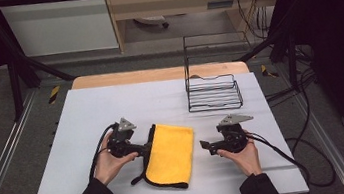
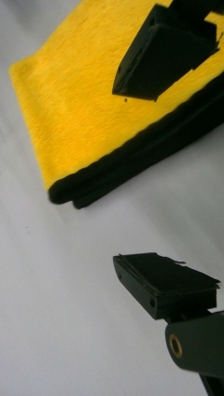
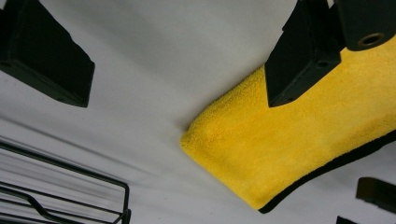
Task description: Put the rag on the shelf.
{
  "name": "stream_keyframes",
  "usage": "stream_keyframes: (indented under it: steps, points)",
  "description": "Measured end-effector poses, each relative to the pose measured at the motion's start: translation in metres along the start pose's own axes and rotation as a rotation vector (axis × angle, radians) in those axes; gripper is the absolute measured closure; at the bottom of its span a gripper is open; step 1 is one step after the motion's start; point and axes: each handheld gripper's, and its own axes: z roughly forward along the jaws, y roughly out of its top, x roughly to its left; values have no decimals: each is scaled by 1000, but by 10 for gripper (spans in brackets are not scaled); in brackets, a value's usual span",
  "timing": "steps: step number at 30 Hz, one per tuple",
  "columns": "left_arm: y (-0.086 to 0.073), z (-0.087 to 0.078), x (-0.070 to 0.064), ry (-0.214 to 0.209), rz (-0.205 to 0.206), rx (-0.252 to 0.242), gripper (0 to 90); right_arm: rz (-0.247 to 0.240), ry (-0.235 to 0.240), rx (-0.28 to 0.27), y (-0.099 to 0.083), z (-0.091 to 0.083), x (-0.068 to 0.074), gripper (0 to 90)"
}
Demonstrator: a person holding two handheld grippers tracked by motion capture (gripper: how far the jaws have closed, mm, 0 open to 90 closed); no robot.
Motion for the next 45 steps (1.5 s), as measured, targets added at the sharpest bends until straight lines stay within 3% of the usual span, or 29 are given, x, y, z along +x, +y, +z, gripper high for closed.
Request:
stream_keyframes:
  steps: [5, 8, 13, 24, 26, 36, 45]
  points:
    - [17, 19, 4, 20, -25, 9, 192, 15, 3, 6, -8, -3, -1, 70]
    - [23, 32, 8, 32, -42, 39, 238, 19, 8, 8, -11, -4, 0, 72]
    - [25, 46, 12, 42, -55, 41, 384, 26, 13, 11, -12, -4, 2, 84]
    - [23, 56, 10, -33, -84, 83, 626, 54, 28, -34, -8, -3, 5, 156]
    - [22, 57, 9, -29, -77, 86, 652, 55, 22, -37, -5, -1, 7, 168]
    - [21, 59, 10, -52, -82, 99, 723, 61, -11, -4, 11, 33, 17, 220]
    - [19, 59, 7, -42, -51, 90, 726, 72, -68, 63, 20, 67, 17, 310]
